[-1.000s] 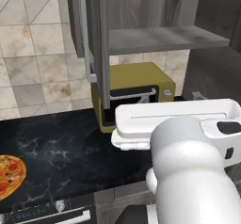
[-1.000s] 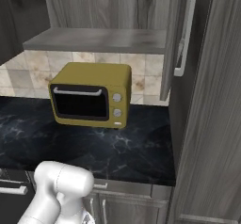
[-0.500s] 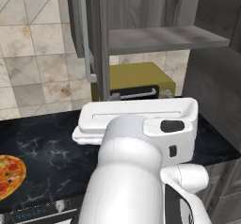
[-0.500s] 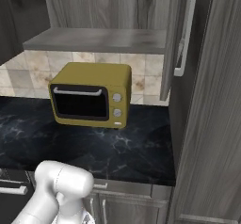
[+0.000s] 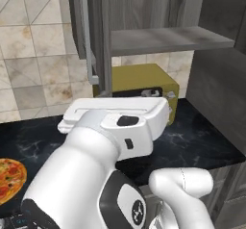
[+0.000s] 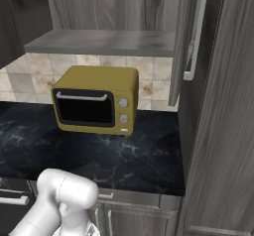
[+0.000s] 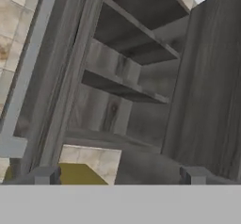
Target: Open the cabinet. Pick the sponge and place it next to the sink. Then close the cabinet.
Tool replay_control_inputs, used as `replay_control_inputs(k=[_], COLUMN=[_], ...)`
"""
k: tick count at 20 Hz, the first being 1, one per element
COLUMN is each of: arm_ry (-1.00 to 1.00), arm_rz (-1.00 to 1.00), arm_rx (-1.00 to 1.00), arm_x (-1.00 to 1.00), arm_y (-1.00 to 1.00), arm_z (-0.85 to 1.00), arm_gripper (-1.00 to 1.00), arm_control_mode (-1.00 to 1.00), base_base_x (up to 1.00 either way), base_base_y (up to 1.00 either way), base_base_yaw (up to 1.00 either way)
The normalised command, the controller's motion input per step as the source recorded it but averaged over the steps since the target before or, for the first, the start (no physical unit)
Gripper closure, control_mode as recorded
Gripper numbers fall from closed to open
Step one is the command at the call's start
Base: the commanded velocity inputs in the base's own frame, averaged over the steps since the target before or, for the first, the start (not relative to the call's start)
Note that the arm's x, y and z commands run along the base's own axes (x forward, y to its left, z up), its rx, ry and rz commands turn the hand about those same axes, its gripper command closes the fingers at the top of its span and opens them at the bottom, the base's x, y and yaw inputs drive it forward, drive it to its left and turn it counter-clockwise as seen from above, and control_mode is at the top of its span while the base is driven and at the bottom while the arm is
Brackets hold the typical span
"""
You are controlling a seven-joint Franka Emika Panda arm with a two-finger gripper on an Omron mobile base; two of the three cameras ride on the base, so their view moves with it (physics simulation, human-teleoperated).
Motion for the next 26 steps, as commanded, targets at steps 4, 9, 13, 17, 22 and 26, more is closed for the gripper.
replay_control_inputs(k=[4, 9, 13, 17, 22, 26], arm_ry=[-0.03, -0.03, 0.00, -0.03, -0.07, -0.04], arm_rz=[-0.24, -0.24, -0.09, 0.00, 0.01, 0.05], arm_rx=[-0.03, 0.00, 0.00, 0.00, 0.00, 0.00], arm_x=[0.13, 0.21, 0.00, 0.00, 0.19, 0.47], arm_y=[0.29, 0.30, 0.17, 0.16, 0.04, 0.00], arm_z=[-0.01, 0.00, 0.00, -0.12, -0.23, -0.26], arm_gripper=[-1.00, -1.00, -1.00, -1.00, -1.00, -1.00], arm_control_mode=[-1.00, -1.00, -1.00, -1.00, -1.00, -1.00], base_base_x=[0.00, 0.00, 0.00, 0.00, 0.00, 0.00], base_base_y=[0.00, 0.00, 0.00, 0.00, 0.00, 0.00], base_base_yaw=[0.00, 0.00, 0.00, 0.00, 0.00, 0.00])
